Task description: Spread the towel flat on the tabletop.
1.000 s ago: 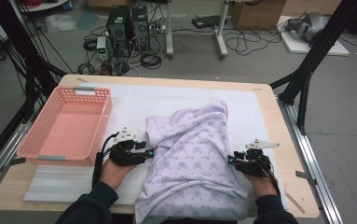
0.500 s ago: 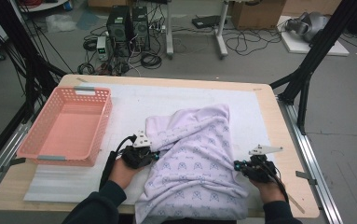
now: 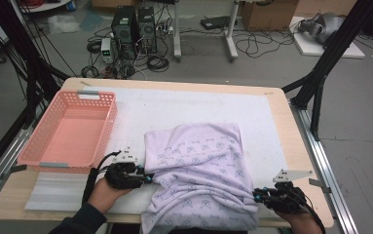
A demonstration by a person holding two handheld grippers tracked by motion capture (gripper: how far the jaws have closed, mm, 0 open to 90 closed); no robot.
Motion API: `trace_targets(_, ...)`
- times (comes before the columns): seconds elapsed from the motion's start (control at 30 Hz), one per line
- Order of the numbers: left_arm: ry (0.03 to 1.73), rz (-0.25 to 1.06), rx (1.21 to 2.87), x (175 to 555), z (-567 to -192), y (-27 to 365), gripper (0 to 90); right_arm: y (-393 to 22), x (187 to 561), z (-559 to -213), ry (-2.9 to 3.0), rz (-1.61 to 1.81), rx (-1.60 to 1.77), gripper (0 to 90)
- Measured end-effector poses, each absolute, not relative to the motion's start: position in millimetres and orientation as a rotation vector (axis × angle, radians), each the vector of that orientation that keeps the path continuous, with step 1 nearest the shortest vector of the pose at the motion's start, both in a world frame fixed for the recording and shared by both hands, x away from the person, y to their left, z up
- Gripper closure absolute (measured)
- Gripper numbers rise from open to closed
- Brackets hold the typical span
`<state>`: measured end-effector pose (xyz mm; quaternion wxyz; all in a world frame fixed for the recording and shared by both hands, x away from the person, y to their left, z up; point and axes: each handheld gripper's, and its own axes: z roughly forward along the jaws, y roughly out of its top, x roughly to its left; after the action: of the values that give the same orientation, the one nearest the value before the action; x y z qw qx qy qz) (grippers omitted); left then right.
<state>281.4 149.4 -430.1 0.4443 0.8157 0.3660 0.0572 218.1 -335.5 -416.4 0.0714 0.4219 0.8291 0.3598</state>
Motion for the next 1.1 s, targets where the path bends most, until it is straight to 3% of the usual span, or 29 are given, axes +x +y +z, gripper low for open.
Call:
trace_targets(0.1,0.956,0.234,1.953,289,-424,155,42.5,-338,233,-413,2.363,1.152,1.277,59.9)
trace_targets(0.53,0.976,0.368,1.876,321,-404,153,42.0,-309,345,-438,2.181,1.059,1.406,59.8)
trace_targets(0.63,1.018,0.386,1.896,335,-411,152,42.1,-300,353,-445,2.218,1.001,1.367,68.9)
trace_targets(0.67,1.029,0.389,1.894,339,-413,151,42.1,-300,352,-444,2.238,1.017,1.352,83.7)
trace_targets(0.8,1.066,0.417,1.912,356,-420,147,42.6,-303,343,-438,2.285,0.898,1.297,87.7)
trace_targets(1.0,1.13,0.467,1.91,378,-435,138,43.1,-325,320,-435,2.255,0.828,1.345,85.2)
trace_targets(1.1,1.161,0.427,1.933,385,-446,135,42.8,-326,322,-434,2.252,0.884,1.354,68.0)
